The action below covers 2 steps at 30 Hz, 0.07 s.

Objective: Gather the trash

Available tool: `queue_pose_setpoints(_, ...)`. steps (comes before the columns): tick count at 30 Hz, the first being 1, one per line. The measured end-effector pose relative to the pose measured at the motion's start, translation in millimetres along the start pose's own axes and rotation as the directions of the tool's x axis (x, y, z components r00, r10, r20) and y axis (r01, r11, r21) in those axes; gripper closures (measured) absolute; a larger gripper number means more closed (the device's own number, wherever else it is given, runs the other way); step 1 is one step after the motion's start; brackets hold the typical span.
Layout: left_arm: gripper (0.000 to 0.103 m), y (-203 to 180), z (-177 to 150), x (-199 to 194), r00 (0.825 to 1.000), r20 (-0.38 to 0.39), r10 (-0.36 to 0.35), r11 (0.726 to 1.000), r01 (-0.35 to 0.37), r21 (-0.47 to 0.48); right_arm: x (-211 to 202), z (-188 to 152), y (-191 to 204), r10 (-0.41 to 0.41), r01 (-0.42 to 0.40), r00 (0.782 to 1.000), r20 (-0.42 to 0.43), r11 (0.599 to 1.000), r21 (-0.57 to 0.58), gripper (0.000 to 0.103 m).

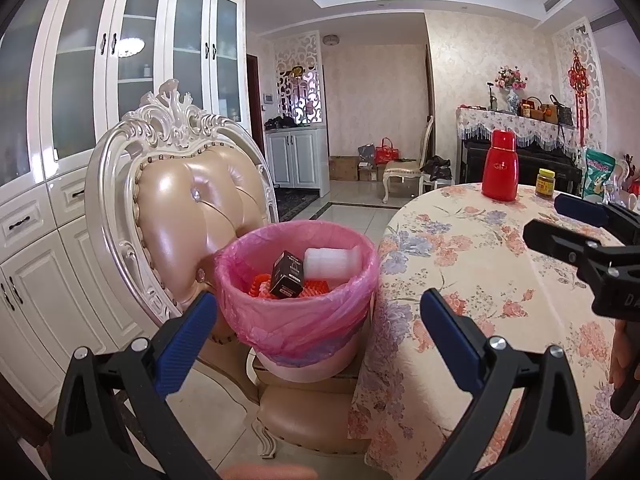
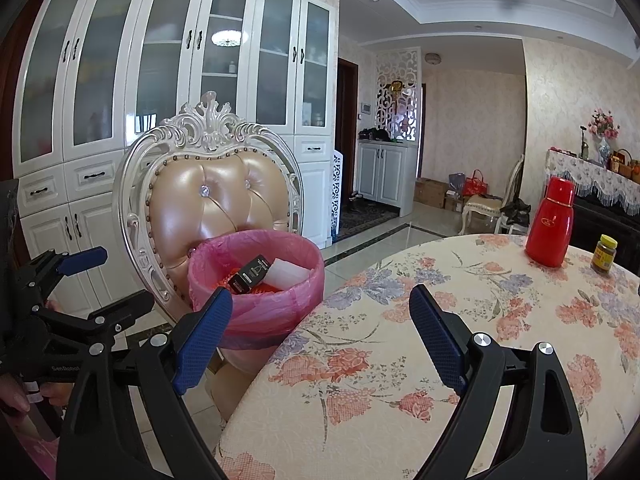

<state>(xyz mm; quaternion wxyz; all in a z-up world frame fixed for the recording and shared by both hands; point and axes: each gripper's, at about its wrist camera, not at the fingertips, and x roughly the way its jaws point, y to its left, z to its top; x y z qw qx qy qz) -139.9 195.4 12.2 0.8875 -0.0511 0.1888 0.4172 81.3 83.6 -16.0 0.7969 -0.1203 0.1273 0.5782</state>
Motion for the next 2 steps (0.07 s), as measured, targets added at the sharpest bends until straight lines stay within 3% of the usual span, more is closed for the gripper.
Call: queue_pose_setpoints(2, 0.005, -0.3, 0.4, 0.0, 1.0, 0.001, 0.0, 1.0, 0.0, 0.007, 0.5, -1.2, 0.3, 0.001, -0.001, 1.0, -0.006, 1.0, -0.002, 0.019)
